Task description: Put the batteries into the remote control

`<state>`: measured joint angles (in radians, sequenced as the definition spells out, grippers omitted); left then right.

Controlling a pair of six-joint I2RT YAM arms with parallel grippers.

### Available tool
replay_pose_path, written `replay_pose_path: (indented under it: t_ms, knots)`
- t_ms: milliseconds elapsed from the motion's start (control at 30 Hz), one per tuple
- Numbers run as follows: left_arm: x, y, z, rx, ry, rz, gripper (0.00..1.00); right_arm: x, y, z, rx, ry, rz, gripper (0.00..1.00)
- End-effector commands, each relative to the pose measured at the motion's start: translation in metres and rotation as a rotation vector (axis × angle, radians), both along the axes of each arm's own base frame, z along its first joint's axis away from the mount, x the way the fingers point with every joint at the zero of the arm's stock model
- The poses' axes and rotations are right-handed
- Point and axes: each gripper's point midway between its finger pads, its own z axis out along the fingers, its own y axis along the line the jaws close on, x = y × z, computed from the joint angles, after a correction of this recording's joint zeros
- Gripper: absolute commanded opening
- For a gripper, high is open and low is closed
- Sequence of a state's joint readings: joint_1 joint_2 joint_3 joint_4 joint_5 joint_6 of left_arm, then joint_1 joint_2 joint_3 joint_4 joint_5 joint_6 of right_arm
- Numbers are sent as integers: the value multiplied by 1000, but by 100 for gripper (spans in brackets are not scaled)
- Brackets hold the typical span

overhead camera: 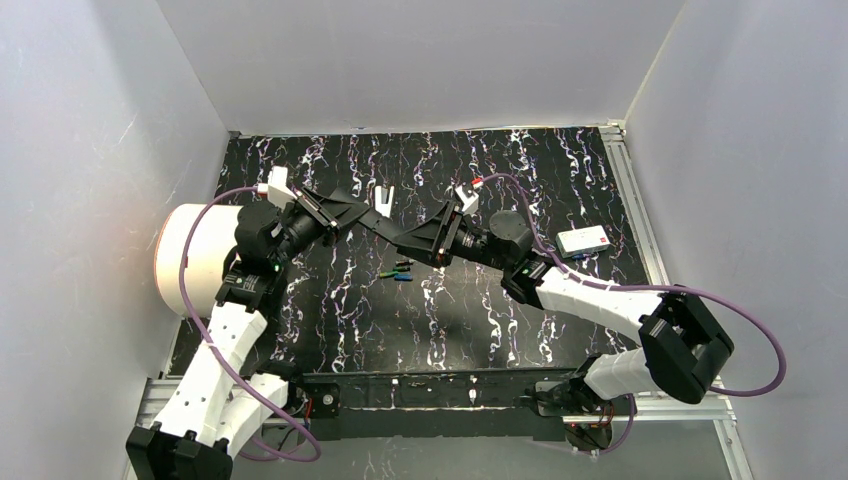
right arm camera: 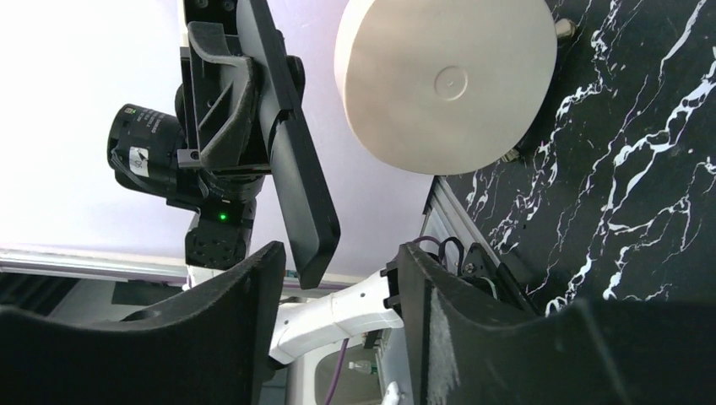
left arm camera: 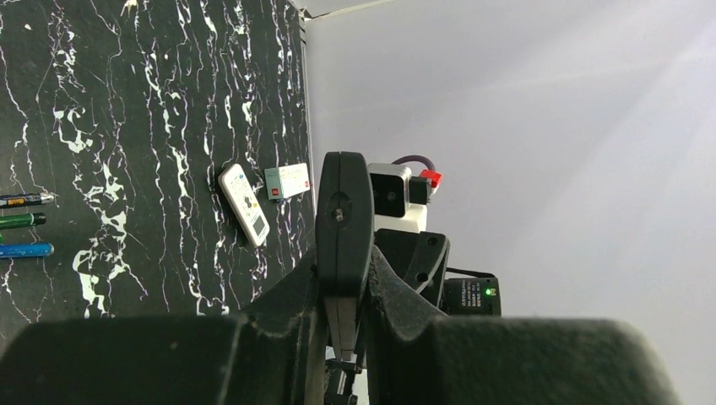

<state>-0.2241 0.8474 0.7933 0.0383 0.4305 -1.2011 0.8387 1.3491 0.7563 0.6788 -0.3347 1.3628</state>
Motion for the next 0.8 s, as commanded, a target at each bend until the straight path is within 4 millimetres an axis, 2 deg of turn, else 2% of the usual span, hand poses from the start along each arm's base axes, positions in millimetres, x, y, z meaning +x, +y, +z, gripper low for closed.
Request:
replay_pose_path:
  t_ms: [0, 167, 267, 500, 767]
  knots:
    - [-1, -2, 11, -3, -47, -16, 0, 4, -1, -1, 3, 6, -22, 57]
    - [-2, -1, 13, 7, -62, -16, 0, 4, -3, -7, -12, 22, -31, 41]
    - [-2, -2, 7, 21, -59, -23, 0, 5, -3, -4, -15, 19, -32, 35]
    - [-2, -1, -12, 97, -82, -45, 0, 3, -1, -7, -72, 61, -9, 29]
    - [-5, -3, -9, 178, -178, -92, 0, 0, -1, -14, -90, 122, 11, 23]
